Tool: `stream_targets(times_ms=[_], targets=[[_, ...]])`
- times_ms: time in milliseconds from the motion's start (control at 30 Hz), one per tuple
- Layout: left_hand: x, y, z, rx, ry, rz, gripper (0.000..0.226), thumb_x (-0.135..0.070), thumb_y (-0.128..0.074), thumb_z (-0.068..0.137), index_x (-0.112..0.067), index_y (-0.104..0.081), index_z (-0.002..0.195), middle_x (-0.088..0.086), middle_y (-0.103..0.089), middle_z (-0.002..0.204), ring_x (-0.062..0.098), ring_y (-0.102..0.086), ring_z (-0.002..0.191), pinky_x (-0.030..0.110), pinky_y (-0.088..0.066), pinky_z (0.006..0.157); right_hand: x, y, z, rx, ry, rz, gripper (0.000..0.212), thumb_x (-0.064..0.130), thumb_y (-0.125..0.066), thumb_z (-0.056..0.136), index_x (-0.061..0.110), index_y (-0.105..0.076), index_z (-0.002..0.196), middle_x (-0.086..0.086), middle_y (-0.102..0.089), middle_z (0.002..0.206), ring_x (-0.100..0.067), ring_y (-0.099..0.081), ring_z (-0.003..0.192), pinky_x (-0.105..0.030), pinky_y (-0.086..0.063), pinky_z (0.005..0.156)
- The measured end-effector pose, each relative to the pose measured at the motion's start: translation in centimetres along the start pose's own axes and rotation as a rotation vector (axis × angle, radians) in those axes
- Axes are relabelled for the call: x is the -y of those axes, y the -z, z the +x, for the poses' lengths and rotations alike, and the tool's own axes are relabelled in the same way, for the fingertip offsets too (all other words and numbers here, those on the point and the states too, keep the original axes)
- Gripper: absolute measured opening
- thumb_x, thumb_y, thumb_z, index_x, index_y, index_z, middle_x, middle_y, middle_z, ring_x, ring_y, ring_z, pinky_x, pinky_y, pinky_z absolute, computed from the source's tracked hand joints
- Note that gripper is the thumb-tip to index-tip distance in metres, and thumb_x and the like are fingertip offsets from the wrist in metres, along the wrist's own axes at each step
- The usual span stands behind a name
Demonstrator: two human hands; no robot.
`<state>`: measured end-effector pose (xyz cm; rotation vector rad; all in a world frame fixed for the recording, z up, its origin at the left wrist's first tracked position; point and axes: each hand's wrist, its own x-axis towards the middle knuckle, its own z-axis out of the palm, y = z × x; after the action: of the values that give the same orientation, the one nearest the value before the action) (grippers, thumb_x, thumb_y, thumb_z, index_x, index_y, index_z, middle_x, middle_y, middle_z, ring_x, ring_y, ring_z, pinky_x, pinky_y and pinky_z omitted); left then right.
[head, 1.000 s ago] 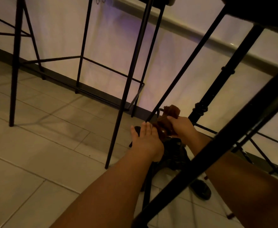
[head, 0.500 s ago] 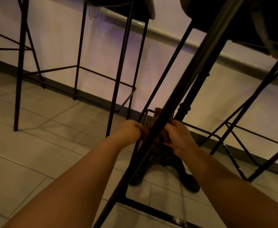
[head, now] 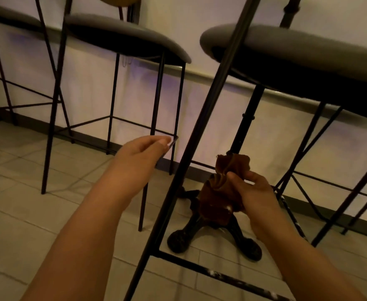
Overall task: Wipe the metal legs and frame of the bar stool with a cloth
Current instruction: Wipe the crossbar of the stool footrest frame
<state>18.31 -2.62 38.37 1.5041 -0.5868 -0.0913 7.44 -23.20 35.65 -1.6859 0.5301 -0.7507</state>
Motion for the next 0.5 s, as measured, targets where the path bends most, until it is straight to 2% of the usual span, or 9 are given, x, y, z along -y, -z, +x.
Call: stream_targets(times_ms=[67, 133, 200, 267, 367, 433, 500], targets=[[-1.1, -0.7, -0.9, -0.034, -0.040, 0.027, 0.023, -0.038, -0.051, 0.095, -0.039, -0.063, 0.114, -0.019, -0.063, 0.112, -0.004, -0.054, 0.105, 0.013, -0.034, 0.070, 1.1, 1.4, -1.6, -0.015, 0.013, 0.027, 0.028, 0.035, -0.068, 0.086, 0.035, -0.048, 0.105, 0.006, -0.072, 0.083, -0.009, -0.069, 0.072, -0.020, -0.050, 0.051], [-1.7, -0.8, -2.1, -0.073, -0.101, 0.107, 0.022, -0.034, -0.052, 0.095, -0.039, -0.062, 0.114, -0.024, -0.061, 0.106, -0.015, -0.053, 0.096, 0.009, -0.035, 0.070, 2.0, 2.8, -3.0, 0.001, 0.053, 0.007, 0.023, 0.034, -0.066, 0.087, 0.034, -0.049, 0.103, 0.003, -0.074, 0.080, -0.008, -0.071, 0.066, -0.014, -0.048, 0.044], [-1.7, -0.5, -3.5, -0.108, -0.152, 0.186, 0.023, -0.034, -0.053, 0.094, -0.040, -0.061, 0.115, -0.026, -0.061, 0.104, -0.019, -0.053, 0.092, 0.007, -0.037, 0.072, 2.1, 4.0, -4.4, 0.087, 0.084, -0.064, 0.015, 0.033, -0.065, 0.087, 0.035, -0.059, 0.101, 0.008, -0.075, 0.087, -0.004, -0.072, 0.072, -0.012, -0.050, 0.050], [-1.7, 0.3, -4.7, -0.153, -0.191, 0.227, 0.023, -0.032, -0.054, 0.094, -0.039, -0.060, 0.115, -0.024, -0.062, 0.105, -0.014, -0.056, 0.096, 0.011, -0.040, 0.075, 1.8, 4.5, -6.0, 0.155, 0.103, -0.116, 0.014, 0.031, -0.064, 0.088, 0.035, -0.065, 0.101, 0.013, -0.074, 0.090, -0.002, -0.071, 0.078, -0.013, -0.054, 0.056], [-1.8, 0.9, -6.0, -0.210, -0.254, 0.293, 0.019, -0.031, -0.055, 0.094, -0.039, -0.060, 0.110, -0.021, -0.063, 0.100, -0.009, -0.058, 0.090, 0.013, -0.043, 0.073, 0.3, 3.7, -7.9, 0.218, 0.120, -0.230, 0.016, 0.029, -0.061, 0.090, 0.041, -0.065, 0.101, 0.025, -0.070, 0.087, 0.007, -0.067, 0.078, -0.009, -0.053, 0.057], [-1.5, 0.6, -6.9, -0.174, -0.263, 0.383, 0.017, -0.032, -0.054, 0.093, -0.039, -0.059, 0.108, -0.021, -0.060, 0.096, -0.010, -0.057, 0.086, 0.013, -0.042, 0.069, -1.3, 2.4, -8.9, 0.257, 0.119, -0.346, 0.020, 0.033, -0.059, 0.092, 0.044, -0.063, 0.108, 0.022, -0.069, 0.092, 0.002, -0.067, 0.083, -0.014, -0.056, 0.064], [-0.5, 0.0, -8.0, -0.101, -0.247, 0.487, 0.015, -0.034, -0.053, 0.092, -0.040, -0.058, 0.105, -0.023, -0.056, 0.091, -0.012, -0.053, 0.082, 0.012, -0.039, 0.064, -3.1, 0.9, -9.7, 0.303, 0.123, -0.466, 0.025, 0.036, -0.057, 0.093, 0.045, -0.059, 0.116, 0.023, -0.061, 0.105, 0.000, -0.063, 0.091, -0.014, -0.052, 0.066]])
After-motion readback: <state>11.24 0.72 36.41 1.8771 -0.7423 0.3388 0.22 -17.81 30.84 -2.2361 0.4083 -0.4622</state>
